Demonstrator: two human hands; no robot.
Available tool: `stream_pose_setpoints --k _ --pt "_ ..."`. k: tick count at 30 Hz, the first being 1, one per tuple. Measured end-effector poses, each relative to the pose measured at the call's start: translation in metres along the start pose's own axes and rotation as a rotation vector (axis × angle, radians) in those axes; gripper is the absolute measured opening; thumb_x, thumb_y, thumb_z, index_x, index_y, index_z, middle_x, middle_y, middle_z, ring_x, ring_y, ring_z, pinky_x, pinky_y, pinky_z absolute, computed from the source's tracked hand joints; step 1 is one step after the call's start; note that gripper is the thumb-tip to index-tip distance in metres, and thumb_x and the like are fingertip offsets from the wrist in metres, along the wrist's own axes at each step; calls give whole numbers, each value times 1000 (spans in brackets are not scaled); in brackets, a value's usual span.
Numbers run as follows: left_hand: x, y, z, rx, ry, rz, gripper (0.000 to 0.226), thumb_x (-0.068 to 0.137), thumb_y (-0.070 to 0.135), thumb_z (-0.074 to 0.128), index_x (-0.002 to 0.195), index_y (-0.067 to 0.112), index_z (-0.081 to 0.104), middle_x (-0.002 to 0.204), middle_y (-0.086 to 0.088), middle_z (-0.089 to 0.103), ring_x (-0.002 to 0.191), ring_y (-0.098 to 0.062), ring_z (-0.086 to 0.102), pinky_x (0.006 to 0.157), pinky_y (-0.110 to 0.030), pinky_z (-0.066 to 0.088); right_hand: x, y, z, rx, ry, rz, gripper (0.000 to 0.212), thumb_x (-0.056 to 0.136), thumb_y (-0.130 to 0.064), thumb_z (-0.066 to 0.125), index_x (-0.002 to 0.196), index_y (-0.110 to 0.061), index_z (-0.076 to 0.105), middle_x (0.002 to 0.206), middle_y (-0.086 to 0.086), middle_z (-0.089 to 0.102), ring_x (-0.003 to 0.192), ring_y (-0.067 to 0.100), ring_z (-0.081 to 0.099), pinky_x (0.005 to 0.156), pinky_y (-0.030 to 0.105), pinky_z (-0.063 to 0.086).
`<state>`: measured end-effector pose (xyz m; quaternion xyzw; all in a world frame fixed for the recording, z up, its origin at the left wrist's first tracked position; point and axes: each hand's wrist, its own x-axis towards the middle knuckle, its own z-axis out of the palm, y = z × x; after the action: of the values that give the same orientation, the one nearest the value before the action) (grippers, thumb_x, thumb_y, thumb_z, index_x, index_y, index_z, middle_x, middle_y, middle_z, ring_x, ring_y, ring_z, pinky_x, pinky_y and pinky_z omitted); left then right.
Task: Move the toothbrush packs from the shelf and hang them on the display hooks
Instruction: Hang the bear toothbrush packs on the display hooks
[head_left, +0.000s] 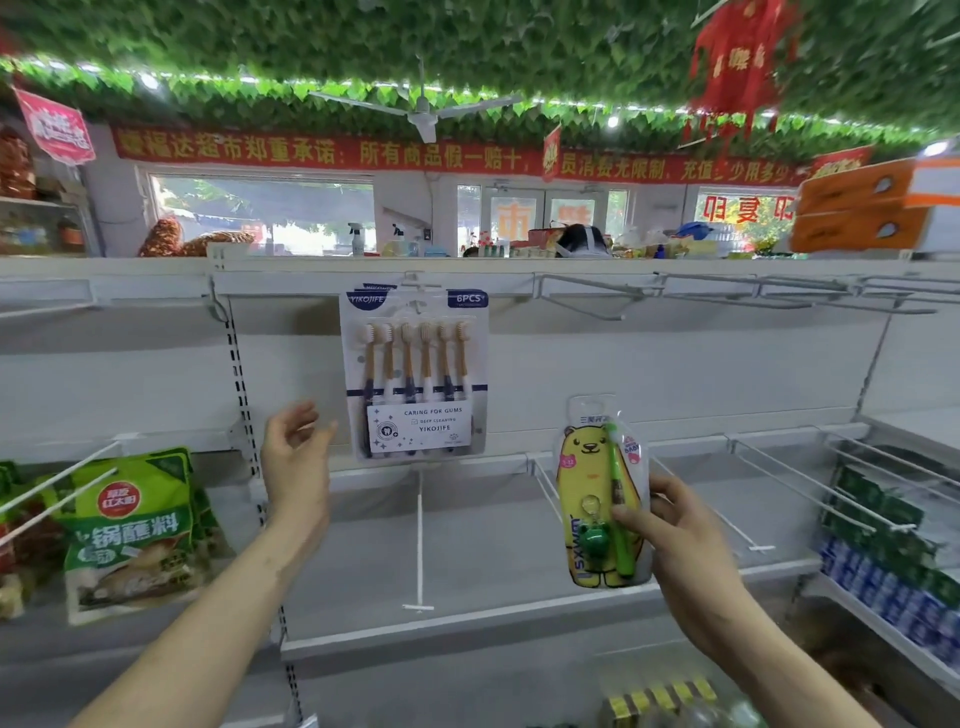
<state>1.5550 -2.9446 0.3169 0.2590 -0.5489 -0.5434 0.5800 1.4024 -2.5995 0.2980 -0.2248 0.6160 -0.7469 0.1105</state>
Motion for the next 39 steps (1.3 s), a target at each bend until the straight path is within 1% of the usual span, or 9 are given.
stream_pose_setpoints --k 6,11,15,18,25,28,31,34,39 --pt "-52 12 7 53 -57 78 24 98 4 64 116 19 69 108 2 70 107 -21 63 98 -42 51 2 2 -13 7 -13 9 31 94 3 68 120 -13 64 113 11 77 107 32 75 98 61 57" --pt "-108 27 42 102 -307 35 21 101 9 64 117 23 70 114 -3 72 105 -20 66 94 -38 55 16 -5 -30 31 -101 17 30 96 -1 69 122 -12 62 114 9 77 106 31 76 96 59 59" --pt "-151 28 85 136 -455 -27 22 101 7 65 117 20 71 113 -7 74 104 -25 71 83 -31 57 27 -15 -59 31 -177 4 30 96 -2 69 123 -12 61 115 10 77 104 28 77 92 55 62" --pt "-187 31 121 190 -559 -51 22 103 9 63 122 20 69 115 -5 74 100 -14 73 82 -29 61 34 -18 -90 33 -208 -6 28 97 -2 68 122 -11 61 112 9 77 103 28 77 89 52 63" --pt "-260 35 215 140 -771 -85 29 102 14 65 129 25 67 121 0 73 109 -18 71 90 -42 63 52 -22 -163 65 -192 -24 29 95 0 70 120 -11 63 110 9 78 106 30 75 89 48 62" --pt "-277 41 238 118 -772 -71 27 102 14 66 127 23 68 117 3 75 108 -18 72 87 -42 64 60 -30 -176 101 -213 -40 27 96 2 67 120 -8 62 110 12 78 108 34 74 96 59 59" --pt "-279 51 234 97 -690 -56 22 103 9 63 123 14 69 113 -4 76 102 -23 75 80 -36 64 58 -39 -167 142 -281 -45 27 98 0 65 124 -7 59 112 14 77 109 37 74 97 65 57" --pt "-271 65 212 87 -612 2 20 103 4 61 120 10 69 113 -9 77 101 -29 74 79 -40 64 53 -49 -143 173 -343 -58 21 103 -7 62 123 -9 60 115 17 75 111 40 72 95 69 55" --pt "-251 91 179 62 -507 87 18 103 3 59 116 9 70 107 -6 79 88 -23 74 73 -38 64 44 -72 -101 156 -395 -131 13 104 -9 60 117 -12 65 108 13 74 109 37 72 95 62 58"
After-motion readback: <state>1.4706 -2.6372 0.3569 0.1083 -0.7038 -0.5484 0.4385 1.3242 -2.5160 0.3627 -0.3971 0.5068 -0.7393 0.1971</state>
